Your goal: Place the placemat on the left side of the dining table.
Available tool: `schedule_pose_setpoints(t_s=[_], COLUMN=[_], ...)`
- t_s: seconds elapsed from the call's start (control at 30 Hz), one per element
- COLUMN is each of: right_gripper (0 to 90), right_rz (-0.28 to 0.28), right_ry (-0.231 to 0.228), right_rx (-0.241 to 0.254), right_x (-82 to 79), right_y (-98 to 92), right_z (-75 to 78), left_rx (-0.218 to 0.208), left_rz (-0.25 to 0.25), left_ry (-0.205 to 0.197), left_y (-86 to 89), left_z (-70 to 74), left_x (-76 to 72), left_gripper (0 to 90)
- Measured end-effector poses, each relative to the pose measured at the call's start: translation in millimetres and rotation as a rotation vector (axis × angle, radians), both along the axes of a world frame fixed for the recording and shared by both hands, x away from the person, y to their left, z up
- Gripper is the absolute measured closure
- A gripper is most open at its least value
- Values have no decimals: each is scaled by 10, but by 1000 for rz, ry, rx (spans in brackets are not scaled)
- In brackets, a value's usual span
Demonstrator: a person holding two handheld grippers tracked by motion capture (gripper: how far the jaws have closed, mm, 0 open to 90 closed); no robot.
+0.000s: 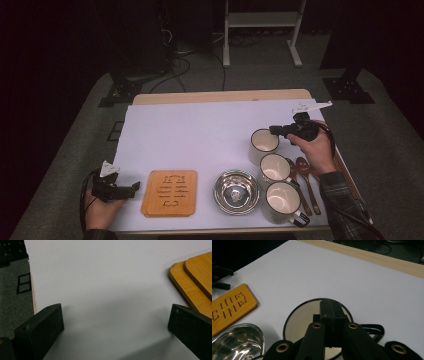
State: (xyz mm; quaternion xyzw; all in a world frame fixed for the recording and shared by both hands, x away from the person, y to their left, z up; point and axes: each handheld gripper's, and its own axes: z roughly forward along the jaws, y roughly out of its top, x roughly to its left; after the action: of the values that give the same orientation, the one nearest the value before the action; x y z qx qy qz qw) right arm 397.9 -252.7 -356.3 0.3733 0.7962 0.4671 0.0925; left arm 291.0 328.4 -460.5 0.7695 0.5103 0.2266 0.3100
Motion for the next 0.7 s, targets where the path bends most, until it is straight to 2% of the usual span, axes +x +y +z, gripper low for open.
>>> schedule_pose_setpoints(t_s=[0.3, 0.7], right_gripper=[897, 897], right_rz=[58, 126], right_ry=[-20, -21], right_rx=[6, 21], right_x=[-57, -114], right_y=[183, 466], right_z=[0, -11], left_rx=[-1, 1], left_rz=[0, -1], left_ry=[-1, 0], left_y=[0, 3], left_z=[-1, -1], left_x=[0, -1], left_gripper=[0, 0])
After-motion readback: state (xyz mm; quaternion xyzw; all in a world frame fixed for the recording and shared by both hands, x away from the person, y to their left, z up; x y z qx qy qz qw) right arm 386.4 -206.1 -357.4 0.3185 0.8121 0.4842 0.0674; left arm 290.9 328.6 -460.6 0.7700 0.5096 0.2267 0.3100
